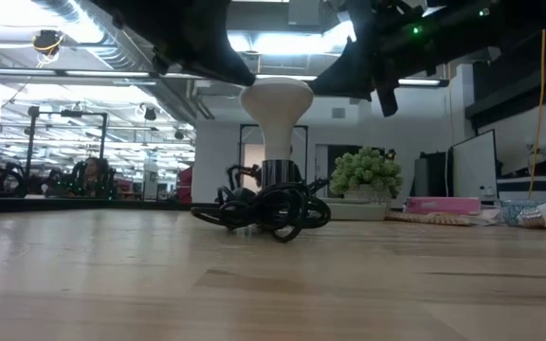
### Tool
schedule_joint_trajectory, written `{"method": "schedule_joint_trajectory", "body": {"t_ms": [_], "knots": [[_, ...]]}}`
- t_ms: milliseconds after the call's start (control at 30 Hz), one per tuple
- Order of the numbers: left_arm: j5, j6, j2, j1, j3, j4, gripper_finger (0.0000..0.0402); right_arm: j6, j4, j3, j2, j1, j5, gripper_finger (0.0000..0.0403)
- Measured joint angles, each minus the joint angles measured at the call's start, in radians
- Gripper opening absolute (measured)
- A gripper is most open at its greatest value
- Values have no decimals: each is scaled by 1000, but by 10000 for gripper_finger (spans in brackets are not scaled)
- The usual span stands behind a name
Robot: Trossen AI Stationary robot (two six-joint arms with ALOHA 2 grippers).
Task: Screw lightbulb
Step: Insert the lightbulb in the silver lamp
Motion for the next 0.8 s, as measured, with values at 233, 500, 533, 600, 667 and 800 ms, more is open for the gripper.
{"method": "schedule_joint_trajectory", "body": {"t_ms": [233,500,533,600,667,800], "knots": [[-10,7,5,38,0,-19,1,18,16,-1,1,-1,-47,5],[-74,7,5,57,0,-62,1,111,25,-2,2,2,-142,5],[-79,9,6,61,0,-60,1,113,31,-2,2,3,-164,5],[-77,9,6,71,0,-57,1,115,39,-2,4,4,-199,5],[-77,9,6,81,0,-57,1,116,43,-2,5,2,-206,5],[-67,9,7,97,0,-55,1,115,41,-3,6,2,-203,5]]}}
